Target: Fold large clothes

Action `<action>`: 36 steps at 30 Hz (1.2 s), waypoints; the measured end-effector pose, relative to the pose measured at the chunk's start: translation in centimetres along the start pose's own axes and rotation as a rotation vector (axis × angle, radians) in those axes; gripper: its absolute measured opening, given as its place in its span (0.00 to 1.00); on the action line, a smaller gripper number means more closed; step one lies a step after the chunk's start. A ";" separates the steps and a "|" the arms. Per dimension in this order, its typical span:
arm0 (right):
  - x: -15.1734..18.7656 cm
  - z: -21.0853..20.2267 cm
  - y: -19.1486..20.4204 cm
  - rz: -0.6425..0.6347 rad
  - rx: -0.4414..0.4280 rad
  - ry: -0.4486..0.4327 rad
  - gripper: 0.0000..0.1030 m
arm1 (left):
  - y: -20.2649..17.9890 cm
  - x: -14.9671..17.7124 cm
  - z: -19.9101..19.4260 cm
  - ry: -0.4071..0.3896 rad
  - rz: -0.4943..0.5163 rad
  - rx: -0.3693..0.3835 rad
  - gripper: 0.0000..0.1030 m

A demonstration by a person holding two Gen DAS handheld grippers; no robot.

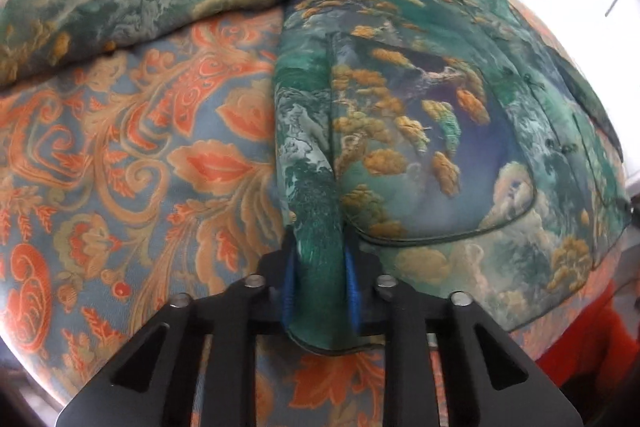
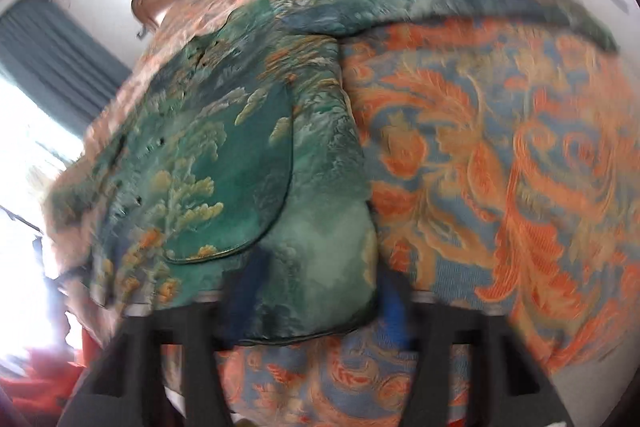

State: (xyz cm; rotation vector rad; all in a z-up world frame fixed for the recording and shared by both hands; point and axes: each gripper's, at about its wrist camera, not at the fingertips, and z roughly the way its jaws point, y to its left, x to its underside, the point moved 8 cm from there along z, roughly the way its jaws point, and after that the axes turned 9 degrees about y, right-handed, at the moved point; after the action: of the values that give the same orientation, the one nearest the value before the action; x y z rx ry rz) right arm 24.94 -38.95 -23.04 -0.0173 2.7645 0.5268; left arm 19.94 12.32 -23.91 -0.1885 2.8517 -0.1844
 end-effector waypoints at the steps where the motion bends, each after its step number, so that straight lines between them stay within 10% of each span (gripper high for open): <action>1: -0.2 -0.3 0.2 -0.015 0.015 -0.008 0.21 | -0.2 0.1 -0.3 -0.005 0.009 -0.010 0.15; 13: 0.3 -2.5 -0.4 -0.023 0.069 -0.023 0.14 | -0.2 2.8 -0.8 -0.010 0.034 -0.006 0.14; 18: 0.1 -1.3 -1.3 0.026 0.069 -0.045 0.19 | 0.3 1.7 -1.7 -0.061 0.004 -0.024 0.46; 20: -0.1 -1.6 -1.6 0.036 0.083 -0.063 0.42 | 0.2 1.5 -3.0 -0.104 0.012 -0.041 0.61; 26: -2.0 -5.7 -4.1 0.123 0.133 -0.149 0.60 | 0.0 -0.1 -7.6 -0.261 -0.025 -0.103 0.93; 32: -7.5 -10.6 -9.7 0.224 0.351 -0.188 0.70 | -0.4 -2.6 -11.0 -0.442 -0.078 -0.178 0.97; 36: -11.4 -15.6 -12.1 0.286 0.111 -0.454 0.70 | -1.5 -2.7 -11.9 -0.479 -0.054 -0.167 0.97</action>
State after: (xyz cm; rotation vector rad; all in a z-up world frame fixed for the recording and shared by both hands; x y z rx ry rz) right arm 31.70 -56.40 -10.07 0.4702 2.3525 0.3867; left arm 19.38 12.54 -11.65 -0.2990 2.3838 0.0809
